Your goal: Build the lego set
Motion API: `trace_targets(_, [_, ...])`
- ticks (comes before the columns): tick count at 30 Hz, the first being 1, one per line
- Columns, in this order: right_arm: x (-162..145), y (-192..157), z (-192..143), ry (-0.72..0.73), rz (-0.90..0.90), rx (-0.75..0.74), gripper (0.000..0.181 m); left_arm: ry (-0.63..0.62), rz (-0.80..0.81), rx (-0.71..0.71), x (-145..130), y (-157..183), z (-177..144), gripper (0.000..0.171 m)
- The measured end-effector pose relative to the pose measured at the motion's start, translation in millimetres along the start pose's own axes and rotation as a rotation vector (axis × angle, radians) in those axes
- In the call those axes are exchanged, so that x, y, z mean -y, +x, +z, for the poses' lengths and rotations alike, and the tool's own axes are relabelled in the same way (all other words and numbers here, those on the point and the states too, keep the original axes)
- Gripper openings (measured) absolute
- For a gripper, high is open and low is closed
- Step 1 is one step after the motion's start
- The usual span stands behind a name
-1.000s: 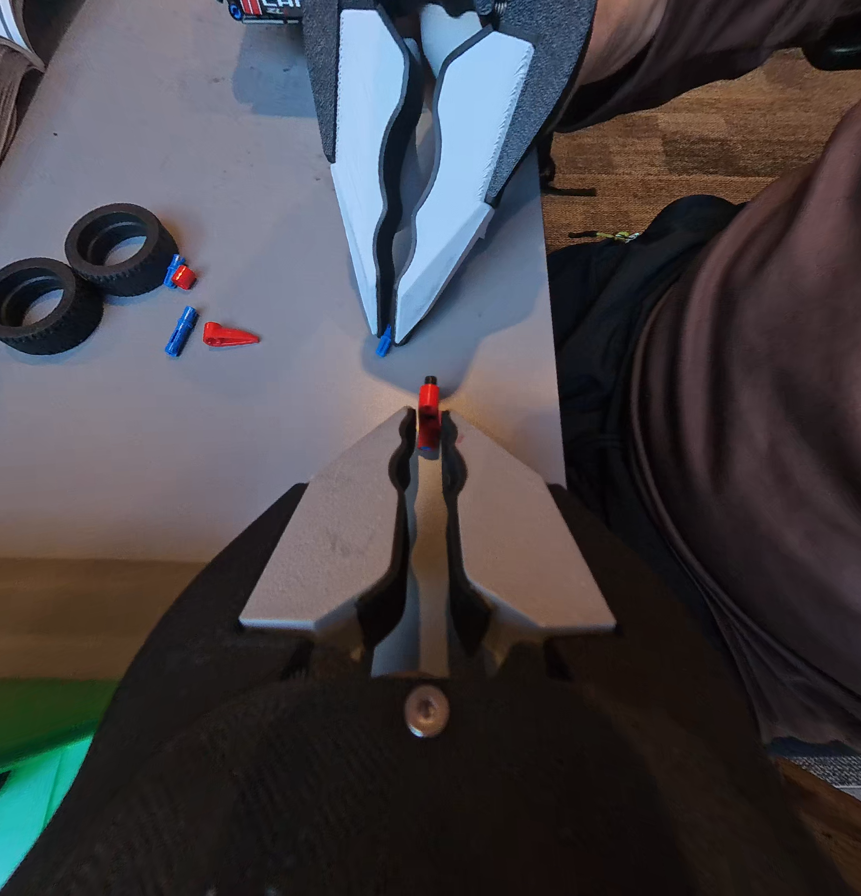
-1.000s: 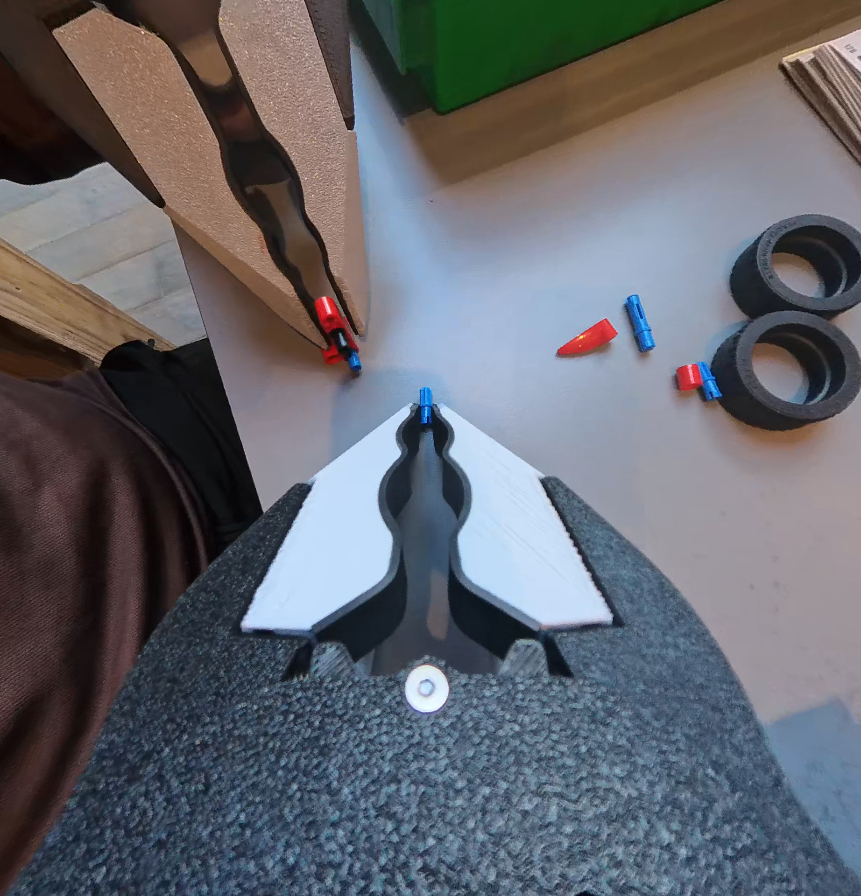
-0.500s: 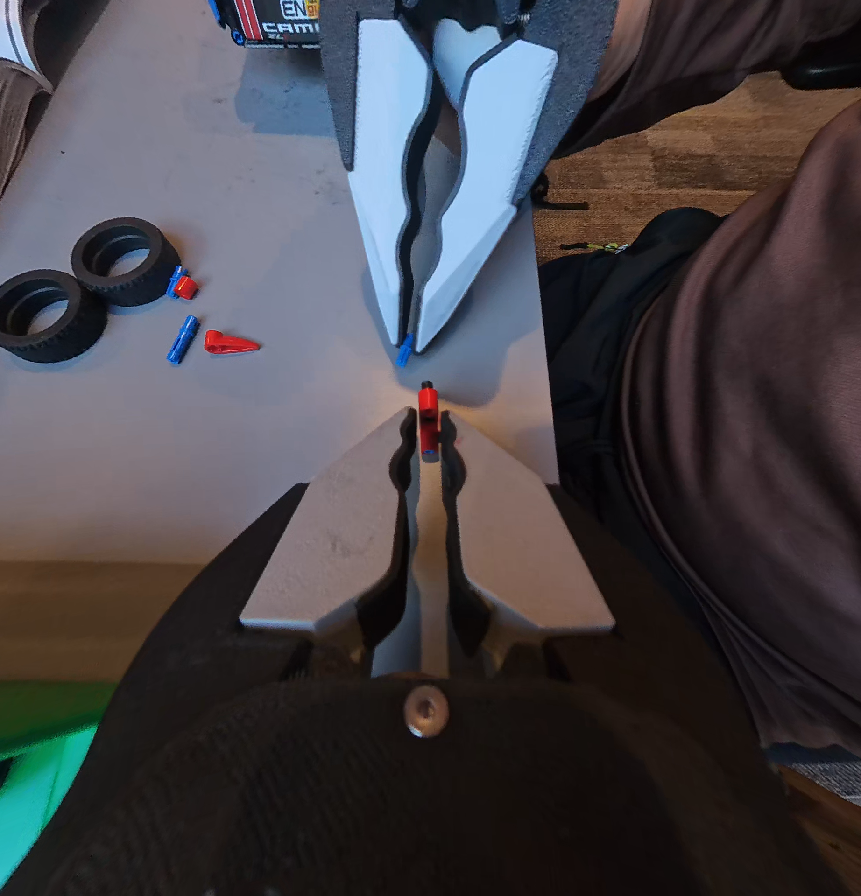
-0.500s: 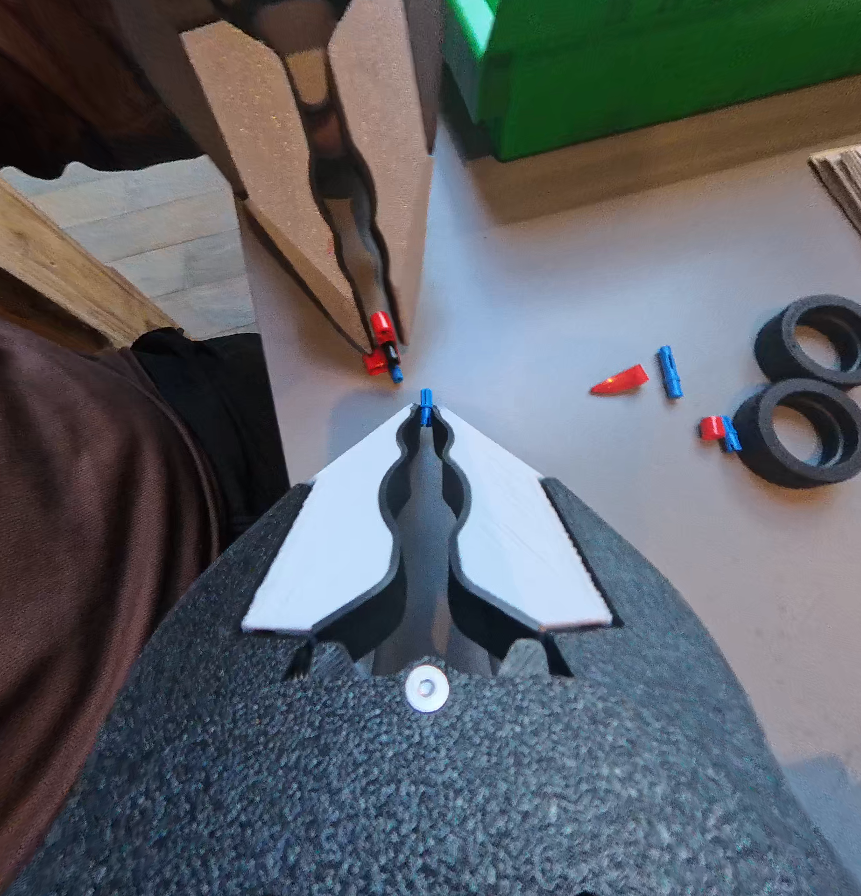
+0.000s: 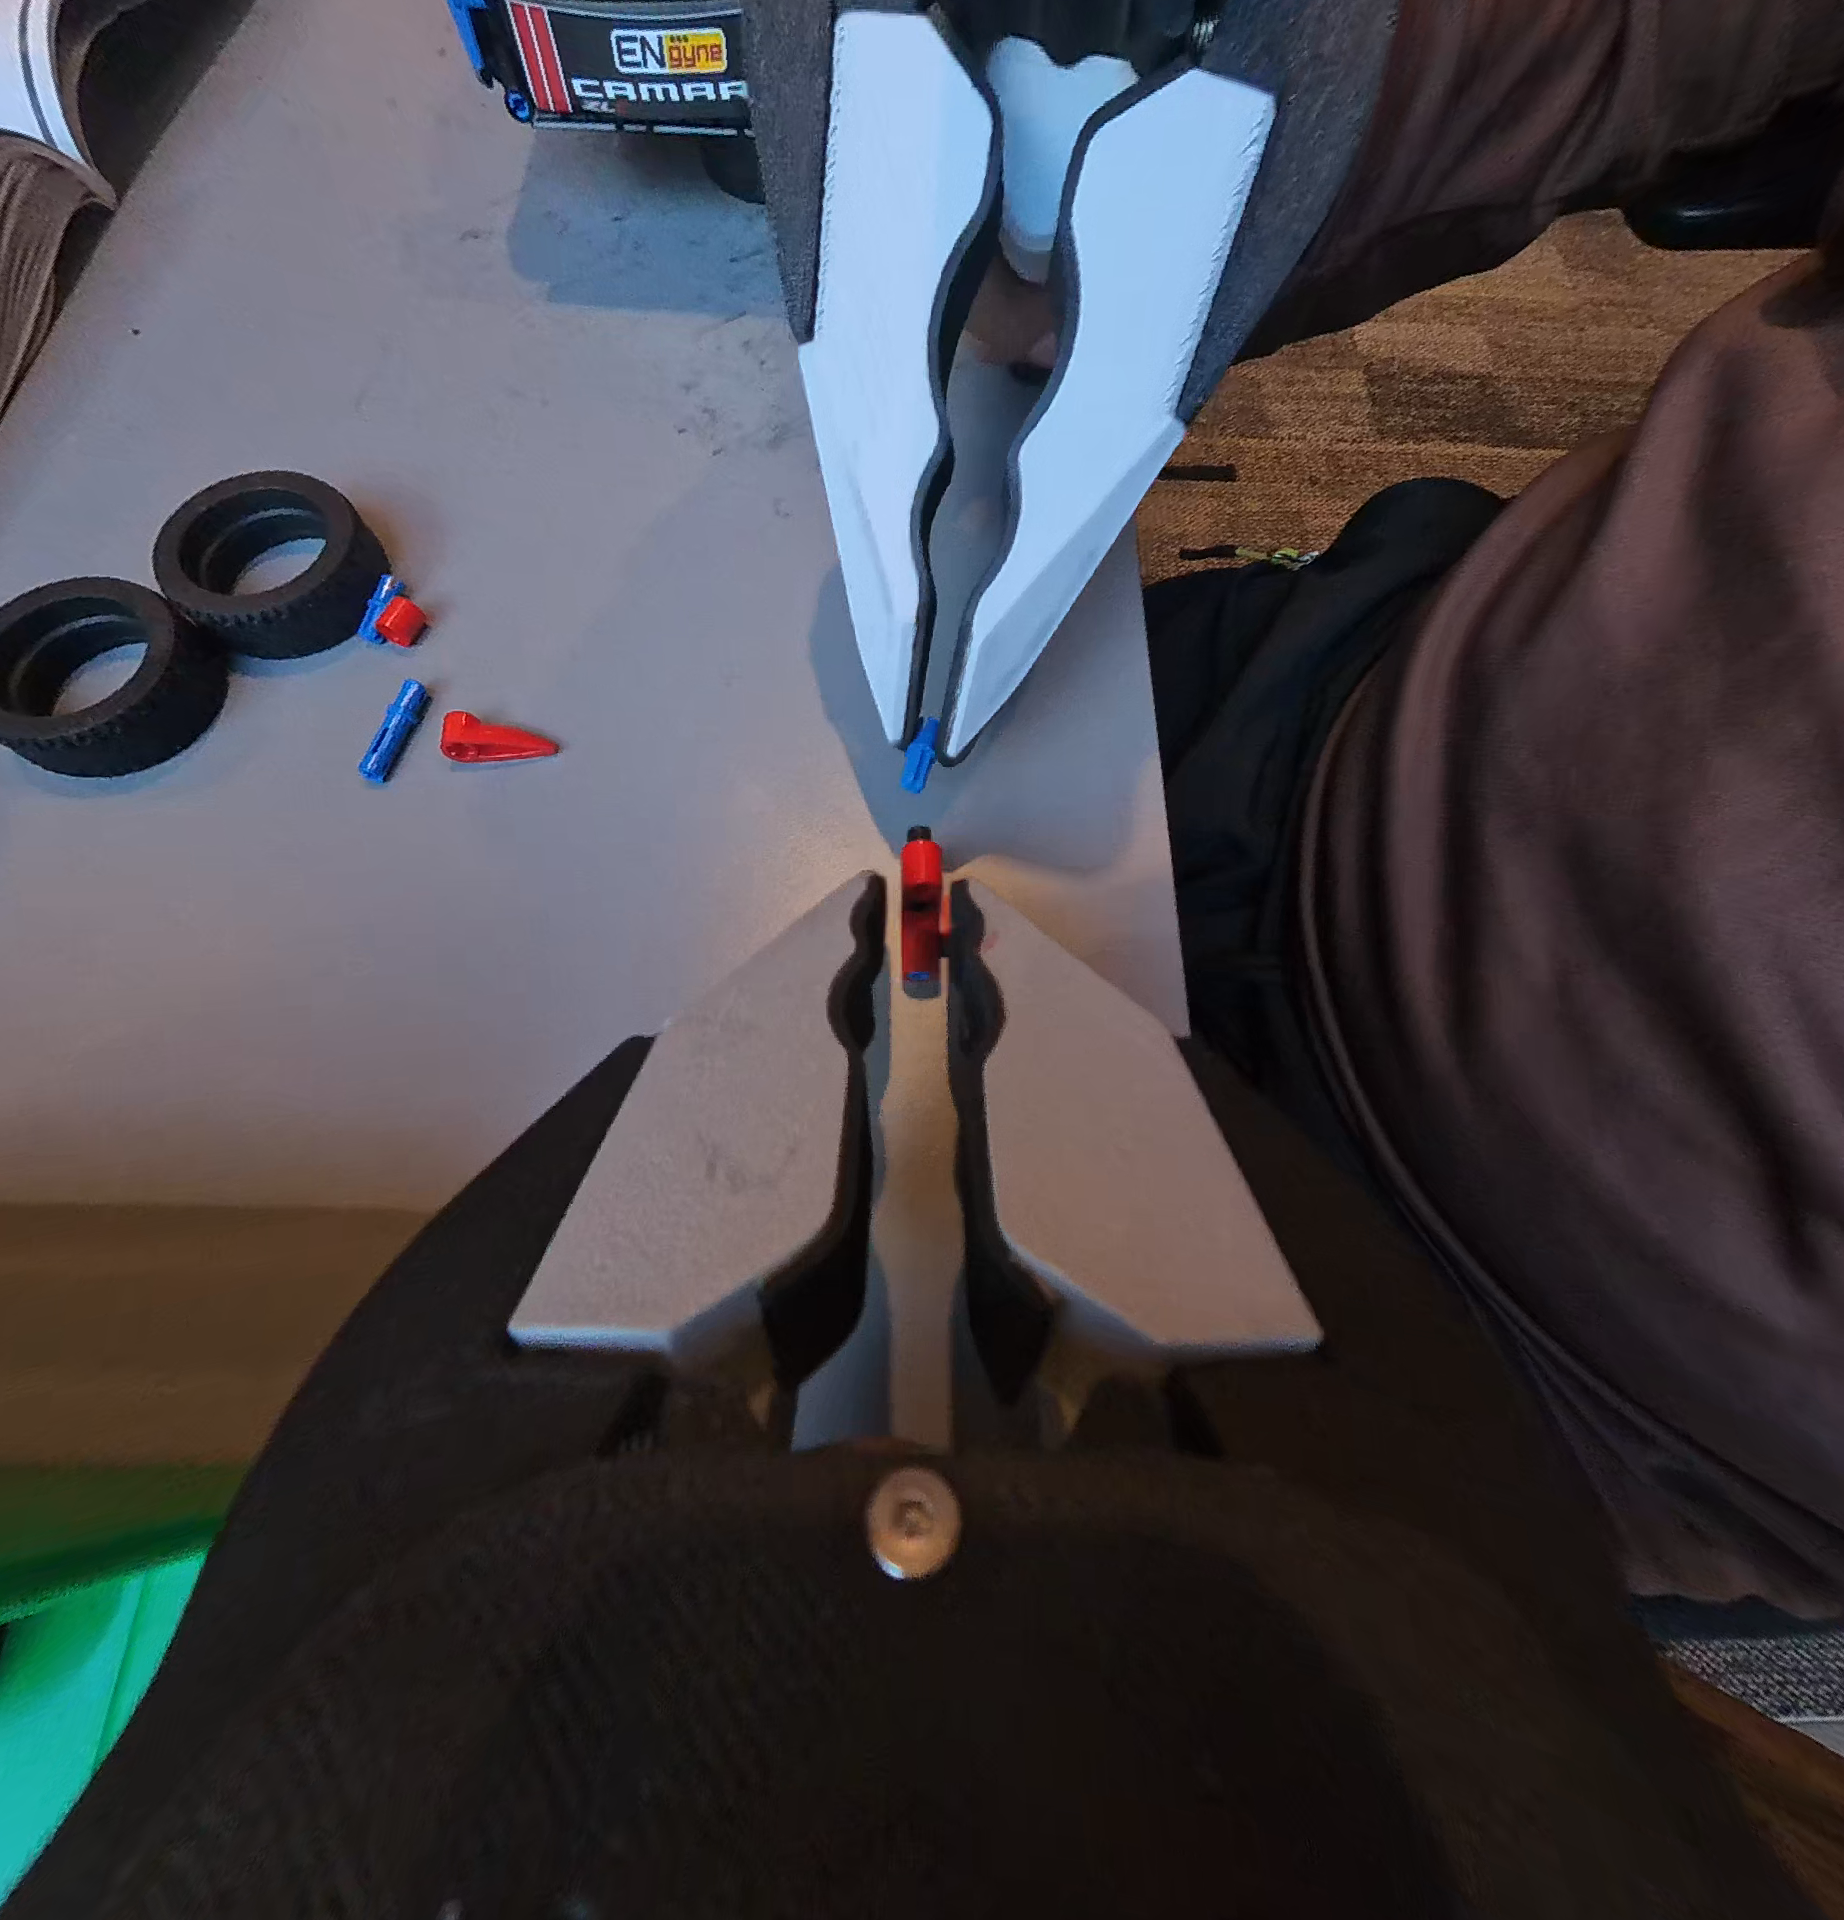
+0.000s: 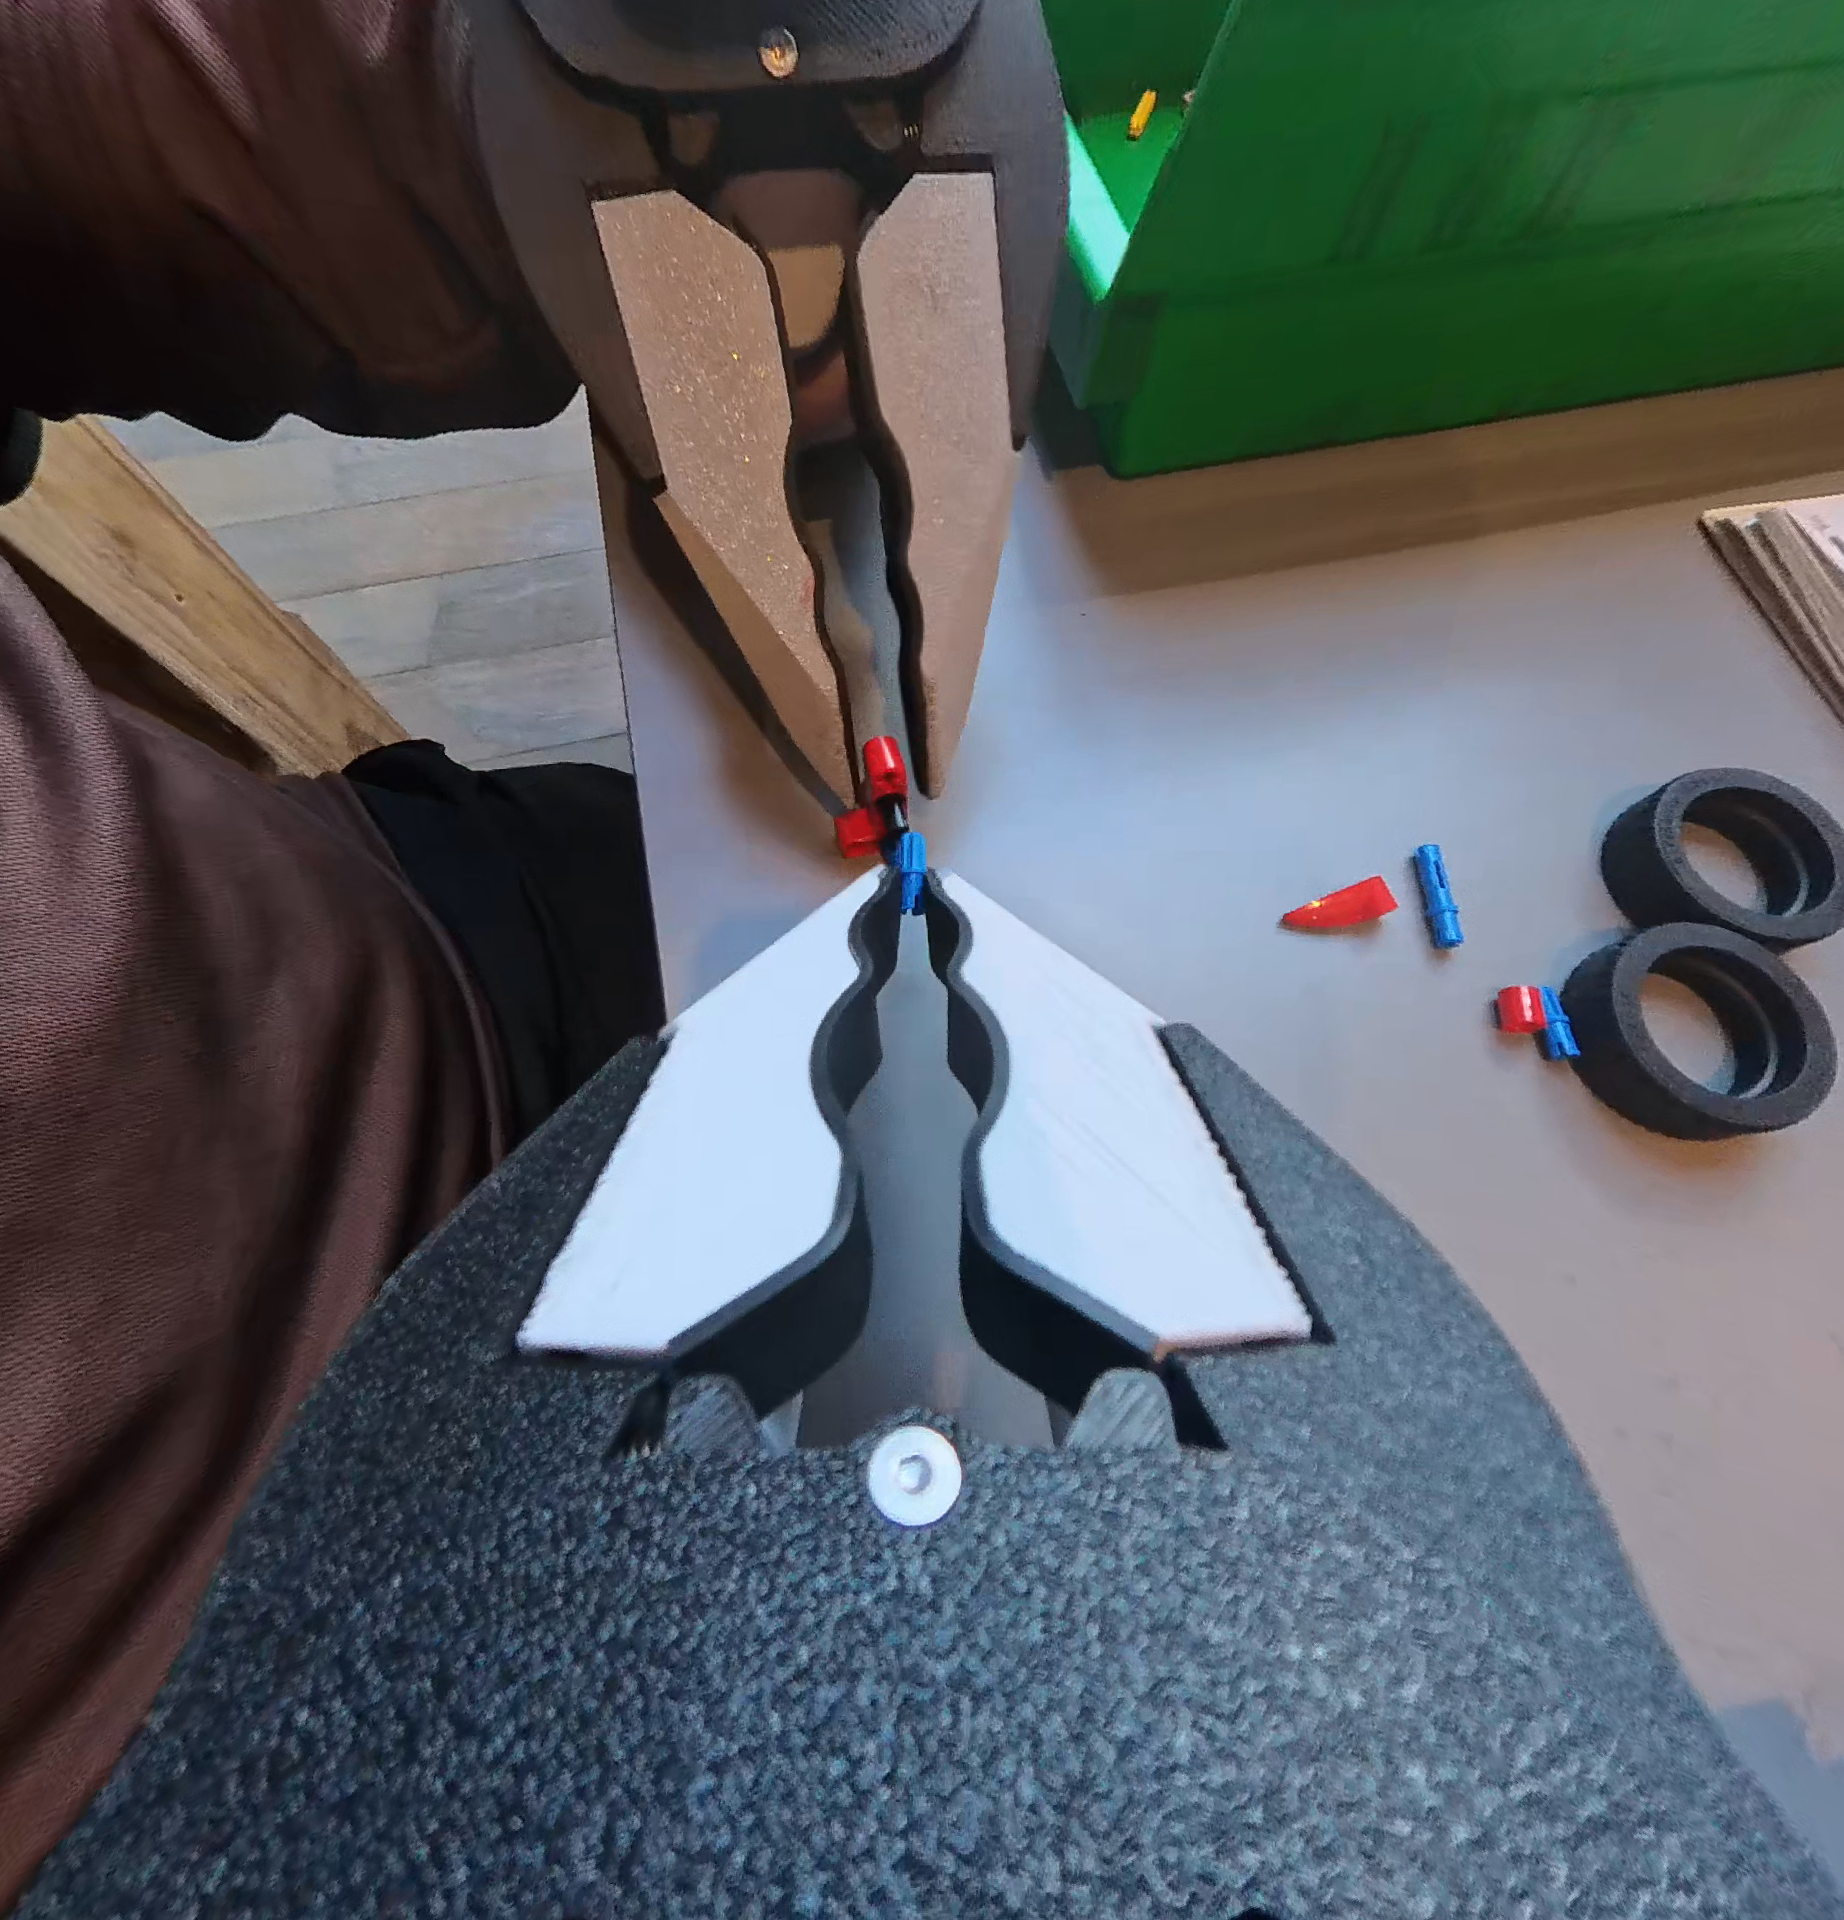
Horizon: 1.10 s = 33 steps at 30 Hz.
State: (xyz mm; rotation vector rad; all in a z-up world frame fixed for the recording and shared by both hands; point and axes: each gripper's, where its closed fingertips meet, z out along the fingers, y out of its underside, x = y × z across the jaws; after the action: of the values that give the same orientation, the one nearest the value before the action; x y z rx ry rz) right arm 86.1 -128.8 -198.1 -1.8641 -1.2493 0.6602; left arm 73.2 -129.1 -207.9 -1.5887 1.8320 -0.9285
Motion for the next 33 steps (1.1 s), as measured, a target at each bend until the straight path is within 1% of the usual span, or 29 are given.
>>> trace_targets(8, [8,-7,-4,0.035,-0.066,-0.019,0.003,0.022,-0.007,0.0,4,3,-4,0.012])
trace_targets(14, [18,-14,-10,0.038,-0.155,-0.052,0.003,0.069,0.068,0.027,30,12,-13,0.009])
trace_targets(17, [22,-19,-12,0.046,-0.182,-0.051,0.003,0.075,0.101,0.031,38,17,-13,0.008])
trace_targets(20, [23,-20,-13,0.041,-0.195,-0.06,0.003,0.075,0.123,0.023,39,21,-12,0.001])
trace_targets(29, [27,-22,-16,0.062,-0.203,-0.057,0.003,0.087,0.118,0.014,40,23,-14,0.004])
trace_targets(33, [26,-23,-16,0.059,-0.217,-0.063,0.003,0.084,0.123,0.012,39,24,-13,0.002])
